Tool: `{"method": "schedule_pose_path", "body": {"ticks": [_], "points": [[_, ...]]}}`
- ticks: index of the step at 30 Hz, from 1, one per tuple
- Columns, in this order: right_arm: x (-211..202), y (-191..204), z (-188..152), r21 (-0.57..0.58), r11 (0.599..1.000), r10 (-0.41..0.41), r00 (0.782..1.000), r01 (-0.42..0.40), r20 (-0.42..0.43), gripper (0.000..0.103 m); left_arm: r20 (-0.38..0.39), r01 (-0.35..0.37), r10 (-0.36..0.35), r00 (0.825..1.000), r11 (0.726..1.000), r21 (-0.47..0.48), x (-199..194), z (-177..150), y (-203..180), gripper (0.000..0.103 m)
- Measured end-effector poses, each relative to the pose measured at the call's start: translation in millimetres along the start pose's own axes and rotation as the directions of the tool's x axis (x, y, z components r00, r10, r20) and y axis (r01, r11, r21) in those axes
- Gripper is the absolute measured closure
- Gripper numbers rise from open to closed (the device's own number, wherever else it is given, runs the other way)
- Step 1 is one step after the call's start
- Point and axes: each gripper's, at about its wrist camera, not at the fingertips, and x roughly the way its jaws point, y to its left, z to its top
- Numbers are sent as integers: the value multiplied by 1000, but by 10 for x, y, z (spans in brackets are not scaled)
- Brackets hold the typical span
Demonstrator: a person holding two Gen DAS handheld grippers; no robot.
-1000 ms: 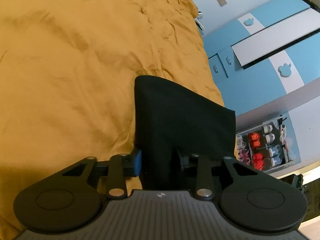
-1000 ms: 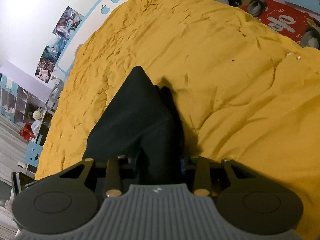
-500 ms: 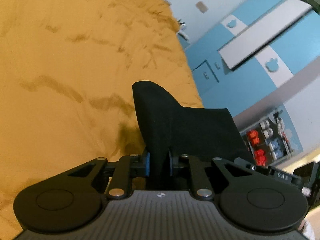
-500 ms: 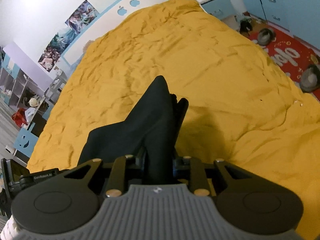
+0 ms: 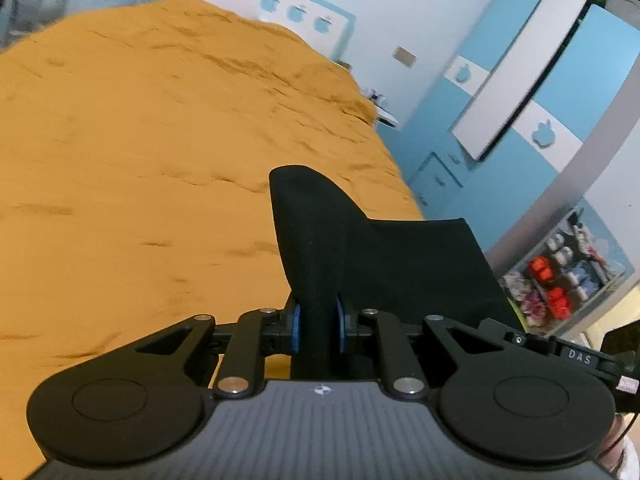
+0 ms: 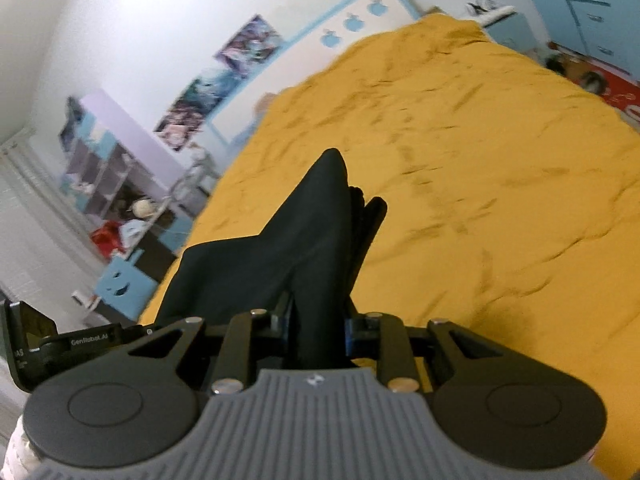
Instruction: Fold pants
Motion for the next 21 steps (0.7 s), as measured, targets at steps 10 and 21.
{"method": "schedule_pose_path", "body": {"ticks": [10,21], "points": [[254,997,-1163,-6,988,156,986,-157,-61,84,12,-141,141,990,990,5,-941,-273,646,85],[482,434,-1486,9,1000,30,998,-29,-54,84,-10,-10,9,1000,992,-123,-53,-789,1259,85]]}}
